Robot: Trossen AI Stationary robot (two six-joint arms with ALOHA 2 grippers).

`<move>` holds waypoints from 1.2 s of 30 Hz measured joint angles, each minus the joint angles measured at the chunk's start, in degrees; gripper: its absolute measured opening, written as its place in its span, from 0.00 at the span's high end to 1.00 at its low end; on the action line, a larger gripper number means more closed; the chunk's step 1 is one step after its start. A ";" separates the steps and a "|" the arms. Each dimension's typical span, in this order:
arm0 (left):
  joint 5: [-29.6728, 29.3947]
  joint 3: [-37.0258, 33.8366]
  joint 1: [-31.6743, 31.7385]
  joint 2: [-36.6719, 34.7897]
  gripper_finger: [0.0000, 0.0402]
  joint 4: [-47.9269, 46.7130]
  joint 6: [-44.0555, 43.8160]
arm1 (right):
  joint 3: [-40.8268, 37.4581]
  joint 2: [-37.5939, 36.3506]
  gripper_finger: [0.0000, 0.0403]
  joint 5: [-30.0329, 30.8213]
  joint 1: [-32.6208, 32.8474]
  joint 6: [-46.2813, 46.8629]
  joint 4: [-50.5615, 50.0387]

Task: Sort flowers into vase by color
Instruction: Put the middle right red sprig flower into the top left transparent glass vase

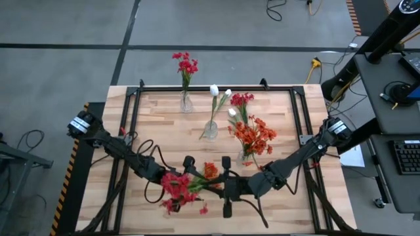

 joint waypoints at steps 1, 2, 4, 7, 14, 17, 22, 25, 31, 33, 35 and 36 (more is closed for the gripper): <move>-1.41 0.21 0.00 0.00 0.26 -0.02 0.02 | -0.01 0.18 0.94 -0.38 -0.29 0.14 0.28; -2.96 0.43 0.07 0.00 0.26 -0.03 0.01 | 0.01 0.31 0.94 -0.58 -0.42 0.17 0.66; -4.78 0.71 0.28 -0.01 0.27 0.02 0.17 | -0.02 0.63 0.94 -0.64 -0.65 -0.25 0.87; -5.25 1.20 0.35 -0.02 0.32 -0.11 1.55 | -0.04 0.79 0.94 -0.83 -0.93 -0.25 0.69; -9.90 1.52 0.27 -0.07 0.58 -1.17 1.42 | -0.06 0.75 0.94 -0.11 -1.10 -1.74 0.66; -10.43 1.52 0.22 -0.07 0.73 -1.51 1.50 | -0.06 0.70 0.94 0.02 -1.16 -1.75 0.55; -10.58 1.46 0.13 -0.07 0.93 -1.76 1.58 | -0.06 0.47 0.92 -0.46 -1.12 -1.30 0.74; -11.01 1.46 0.13 -0.07 0.99 -1.76 1.65 | -0.06 0.26 0.87 -0.46 -1.12 -0.95 0.41; -12.32 1.41 0.15 -0.32 0.98 -2.10 1.66 | -0.06 -0.06 0.71 -0.13 -1.03 -0.53 -1.17; -13.37 1.40 0.22 -0.83 0.99 -3.44 1.77 | -0.06 -0.33 0.67 1.49 -0.85 -1.10 -1.87; -15.32 1.39 0.21 -1.25 0.99 -4.60 1.85 | -0.09 -1.08 0.64 3.18 -0.57 -1.50 -3.44; -16.69 1.39 0.19 -1.53 0.99 -5.23 1.90 | -0.10 -1.61 0.63 3.62 -0.51 -1.43 -4.12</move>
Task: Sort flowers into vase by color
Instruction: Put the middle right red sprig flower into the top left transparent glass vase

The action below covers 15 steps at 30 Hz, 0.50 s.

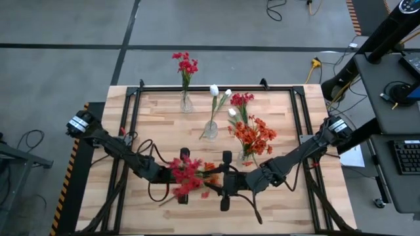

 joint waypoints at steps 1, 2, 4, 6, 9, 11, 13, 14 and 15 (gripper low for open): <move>-1.26 0.00 0.00 -0.38 1.00 -0.97 -0.01 | 0.00 -0.63 0.61 0.16 0.05 0.24 -1.03; -2.35 -0.02 0.06 -0.82 1.00 -1.90 0.02 | 0.00 -1.28 0.60 0.22 0.05 0.83 -2.00; -4.74 -0.02 0.15 -2.02 1.00 -4.65 0.12 | 0.00 -2.77 0.59 0.28 0.05 2.12 -4.53; -6.96 -0.02 0.35 -3.83 1.00 -8.14 0.00 | 0.00 -4.17 0.58 0.40 0.03 3.44 -7.14; -8.56 -0.02 0.91 -7.43 1.00 -13.17 -0.18 | 0.00 -6.43 0.57 0.57 -0.01 4.95 -11.42; -8.60 -0.04 1.59 -10.53 1.00 -17.20 0.09 | 0.00 -7.94 0.57 0.70 -0.07 5.59 -13.96; -8.60 -0.04 2.73 -14.21 1.00 -22.43 0.43 | 0.00 -9.60 0.57 0.69 -0.11 6.51 -16.84; -8.61 -0.03 3.66 -16.13 1.00 -24.92 0.41 | 0.00 -10.36 0.57 0.75 -0.11 7.02 -17.85; -8.60 -0.02 4.69 -18.10 1.00 -27.91 0.35 | 0.00 -11.28 0.57 0.76 -0.11 7.55 -19.15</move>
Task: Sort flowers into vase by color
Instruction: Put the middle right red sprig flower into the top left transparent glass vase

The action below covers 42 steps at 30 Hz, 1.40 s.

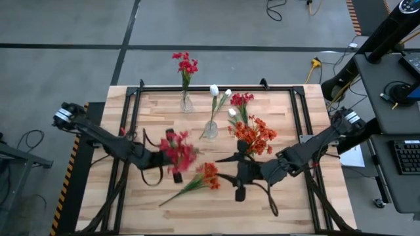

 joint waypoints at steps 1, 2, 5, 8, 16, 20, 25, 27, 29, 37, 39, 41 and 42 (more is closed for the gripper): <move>0.02 0.00 1.15 -1.78 1.00 -2.76 -0.20 | 0.00 -0.80 0.57 0.04 0.00 0.60 -1.42; 0.08 0.00 2.51 -3.56 1.00 -5.19 -0.35 | 0.00 -1.67 0.57 0.10 0.00 1.07 -2.25; 1.12 -0.02 7.87 -8.58 1.00 -12.00 -0.58 | 0.00 -4.02 0.58 0.85 -0.16 1.86 -4.99; 7.03 -0.02 15.35 -12.92 1.00 -17.04 -0.59 | 0.00 -5.34 0.57 0.90 -1.18 1.73 -7.60; 32.81 -0.02 43.36 -18.71 1.00 -20.95 -1.36 | 0.00 -8.36 0.58 1.07 -6.81 2.76 -14.58; 45.74 0.61 56.79 -18.19 1.00 -21.42 -4.67 | 0.00 -8.75 0.58 1.07 -8.95 4.29 -17.29; 55.99 1.46 66.52 -14.91 1.00 -21.08 -5.77 | 0.00 -8.73 0.58 1.02 -9.49 6.04 -19.38; 56.26 2.30 68.18 -13.43 1.00 -21.36 -5.16 | 0.00 -8.73 0.58 1.01 -9.49 6.35 -19.81; 56.72 3.51 69.10 -11.90 1.00 -21.82 -3.23 | 0.00 -8.73 0.58 0.98 -9.49 6.36 -19.72; 57.24 8.81 69.32 -5.98 1.00 -23.95 2.84 | 0.00 -8.75 0.58 0.98 -9.53 6.34 -19.66; 57.24 9.25 69.74 -5.15 1.00 -24.23 3.63 | 0.00 -8.75 0.58 0.98 -9.53 6.31 -19.66; 57.24 9.29 70.43 -4.53 1.00 -24.14 4.27 | 0.00 -8.75 0.58 0.98 -9.57 6.27 -19.64; 57.22 9.29 70.81 -4.36 1.00 -24.03 4.43 | 0.00 -8.75 0.58 0.98 -9.64 6.27 -19.62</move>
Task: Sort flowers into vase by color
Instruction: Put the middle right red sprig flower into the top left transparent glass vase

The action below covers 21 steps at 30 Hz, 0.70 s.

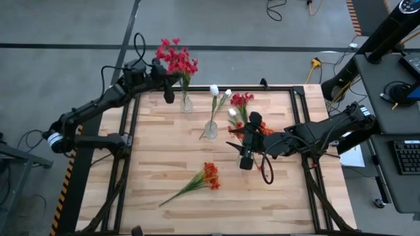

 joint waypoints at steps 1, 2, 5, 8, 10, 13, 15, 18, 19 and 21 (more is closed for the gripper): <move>0.02 -0.01 0.41 0.17 1.00 0.03 0.08 | 0.00 0.00 0.58 0.02 -0.02 0.02 -0.01; 0.02 -0.13 0.78 0.35 1.00 0.22 0.13 | 0.00 0.00 0.58 0.02 -0.02 0.02 0.00; 0.04 -0.56 1.43 1.04 1.00 0.16 0.19 | 0.00 0.00 0.58 0.04 -0.02 0.02 0.00; 0.06 -0.59 1.44 1.63 1.00 0.84 0.37 | 0.00 0.00 0.58 0.04 -0.02 0.02 0.00; 0.13 -0.59 1.42 1.99 1.00 1.29 0.33 | 0.00 0.00 0.58 0.04 -0.02 0.02 0.00; 0.22 -0.59 1.42 2.15 1.00 1.50 -0.17 | 0.00 0.00 0.58 0.04 -0.02 0.02 0.00; 0.29 -0.60 1.42 2.13 1.00 1.42 -0.94 | 0.00 0.00 0.58 0.04 -0.02 0.02 0.02; 1.82 -0.66 1.42 1.82 1.00 0.98 -1.79 | 0.00 0.00 0.58 0.04 -0.02 0.02 0.00; 2.08 -0.68 1.42 1.76 1.00 0.97 -1.97 | 0.00 0.00 0.58 0.06 -0.03 0.02 0.00; 2.48 -0.68 1.42 1.67 1.00 1.10 -2.39 | 0.00 0.00 0.58 0.04 -0.04 0.02 0.00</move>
